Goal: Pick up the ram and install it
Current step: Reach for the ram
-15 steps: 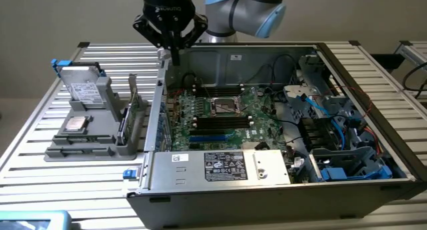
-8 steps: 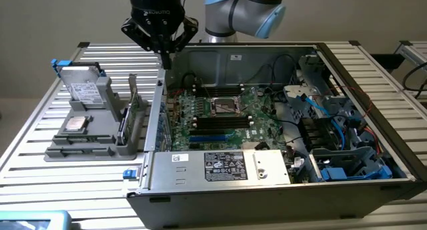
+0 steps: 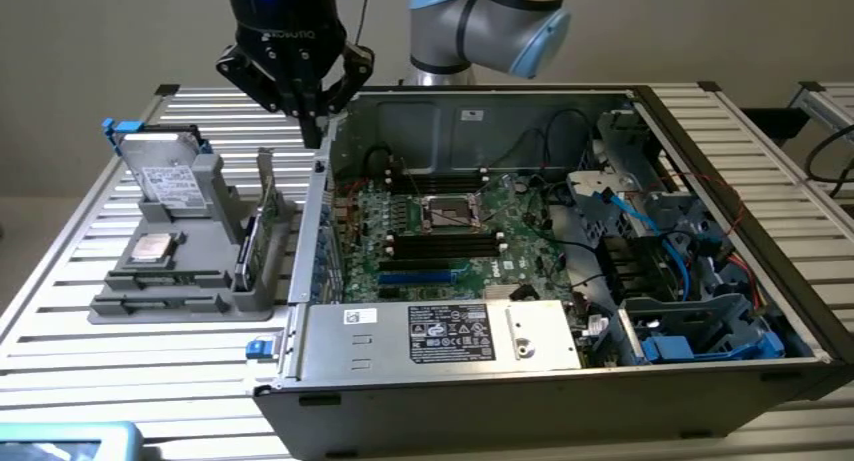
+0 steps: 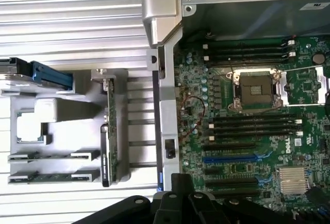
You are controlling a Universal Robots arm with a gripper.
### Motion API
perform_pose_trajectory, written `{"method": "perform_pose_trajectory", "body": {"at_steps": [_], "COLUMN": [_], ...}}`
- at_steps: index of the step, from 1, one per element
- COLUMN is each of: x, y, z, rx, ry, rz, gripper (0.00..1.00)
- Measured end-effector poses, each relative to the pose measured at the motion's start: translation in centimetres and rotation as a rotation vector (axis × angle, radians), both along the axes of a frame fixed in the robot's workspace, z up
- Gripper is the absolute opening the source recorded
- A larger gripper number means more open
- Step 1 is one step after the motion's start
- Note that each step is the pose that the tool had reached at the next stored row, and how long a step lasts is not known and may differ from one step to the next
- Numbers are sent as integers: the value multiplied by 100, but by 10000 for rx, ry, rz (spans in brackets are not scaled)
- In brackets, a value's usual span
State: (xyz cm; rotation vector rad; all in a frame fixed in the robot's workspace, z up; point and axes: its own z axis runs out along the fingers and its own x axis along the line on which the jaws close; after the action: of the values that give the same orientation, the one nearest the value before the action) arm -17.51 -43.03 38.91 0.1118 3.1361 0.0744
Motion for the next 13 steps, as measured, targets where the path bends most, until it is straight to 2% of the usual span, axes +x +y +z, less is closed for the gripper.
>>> {"method": "perform_pose_trajectory", "body": {"at_steps": [3, 6, 10, 13], "x": [-102, -207, -326, -392], "y": [-8, -29, -71, -110], "z": [-11, -25, -48, -70], "rx": [-2, -2, -2, -2], "ry": [69, 107, 142, 203], "rz": [1, 0, 0, 1], "gripper": [11, 11, 11, 11]}}
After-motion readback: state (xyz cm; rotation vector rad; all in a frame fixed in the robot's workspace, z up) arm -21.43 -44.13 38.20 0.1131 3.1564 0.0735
